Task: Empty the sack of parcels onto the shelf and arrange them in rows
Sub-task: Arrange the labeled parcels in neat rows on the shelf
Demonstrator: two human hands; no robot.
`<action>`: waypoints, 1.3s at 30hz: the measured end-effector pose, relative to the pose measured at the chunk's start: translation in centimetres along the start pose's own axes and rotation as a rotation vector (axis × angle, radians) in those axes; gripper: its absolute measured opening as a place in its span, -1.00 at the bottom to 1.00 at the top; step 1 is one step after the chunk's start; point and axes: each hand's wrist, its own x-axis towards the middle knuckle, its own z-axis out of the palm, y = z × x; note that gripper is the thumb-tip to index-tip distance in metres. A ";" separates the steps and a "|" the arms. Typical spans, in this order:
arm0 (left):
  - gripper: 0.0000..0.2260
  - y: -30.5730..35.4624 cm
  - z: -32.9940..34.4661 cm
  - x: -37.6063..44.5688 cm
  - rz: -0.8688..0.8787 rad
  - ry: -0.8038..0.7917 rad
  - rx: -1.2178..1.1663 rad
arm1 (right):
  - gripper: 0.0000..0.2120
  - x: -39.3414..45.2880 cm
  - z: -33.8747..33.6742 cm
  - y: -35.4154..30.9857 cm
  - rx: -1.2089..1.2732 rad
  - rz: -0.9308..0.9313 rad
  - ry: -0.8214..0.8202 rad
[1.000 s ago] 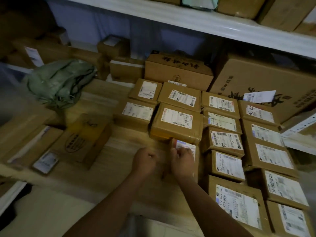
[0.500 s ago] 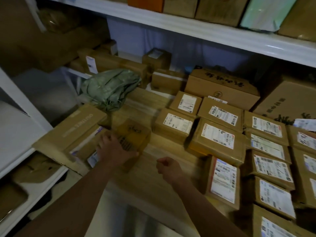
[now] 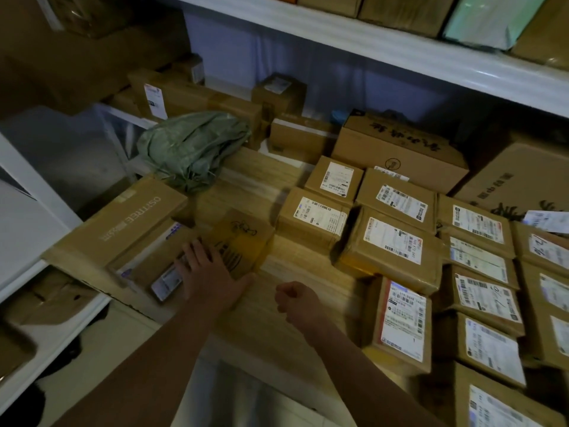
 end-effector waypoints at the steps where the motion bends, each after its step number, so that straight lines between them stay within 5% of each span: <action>1: 0.06 0.1 0.1 -0.1 0.008 -0.010 0.007 | -0.75 0.0 -0.1 0.1 -0.001 0.001 0.004; 9: 0.00 1.5 0.4 -1.1 0.058 -0.120 -0.253 | -0.72 0.4 -0.8 1.0 0.058 0.022 0.049; 12: 0.00 1.2 -0.6 -0.7 -0.009 -0.304 -0.915 | -0.69 0.5 -1.6 1.2 0.142 0.046 0.150; 15: -0.38 1.5 -2.3 -1.7 -0.222 -0.519 -1.592 | -0.67 0.3 -3.0 1.0 0.401 0.085 0.177; 17: -0.54 1.4 -2.5 -2.5 -0.292 -0.646 -1.816 | -0.69 -0.2 -4.0 0.7 0.536 0.090 0.090; 20: -0.50 1.3 -1.9 -3.9 -0.215 -0.804 -2.010 | -0.59 -0.8 -5.1 0.3 0.715 0.085 -0.138; 24: -0.48 2.0 -1.1 -5.8 -0.216 -0.954 -2.069 | -0.67 -1.8 -5.7 0.0 0.927 0.092 -0.295; 27: -0.59 2.6 -0.6 -5.9 -0.298 -0.813 -1.919 | -0.76 -1.9 -6.2 0.5 0.926 0.116 -0.264; 30: -0.62 3.0 -0.6 -5.5 -0.333 -0.523 -1.537 | -0.47 -1.2 -6.4 2.2 0.822 0.126 -0.165; 32: -0.57 3.8 -0.6 -5.9 -0.241 -0.606 -1.391 | -0.28 -1.2 -6.3 3.4 0.741 0.128 -0.094; 35: -0.58 5.6 -0.5 -7.2 -0.088 -0.792 -1.233 | -0.44 -1.7 -6.3 4.5 0.679 0.129 0.036; 39: -0.62 8.2 0.8 -8.2 -0.020 -0.744 -1.211 | -0.64 -2.0 -7.0 5.0 0.297 0.122 0.227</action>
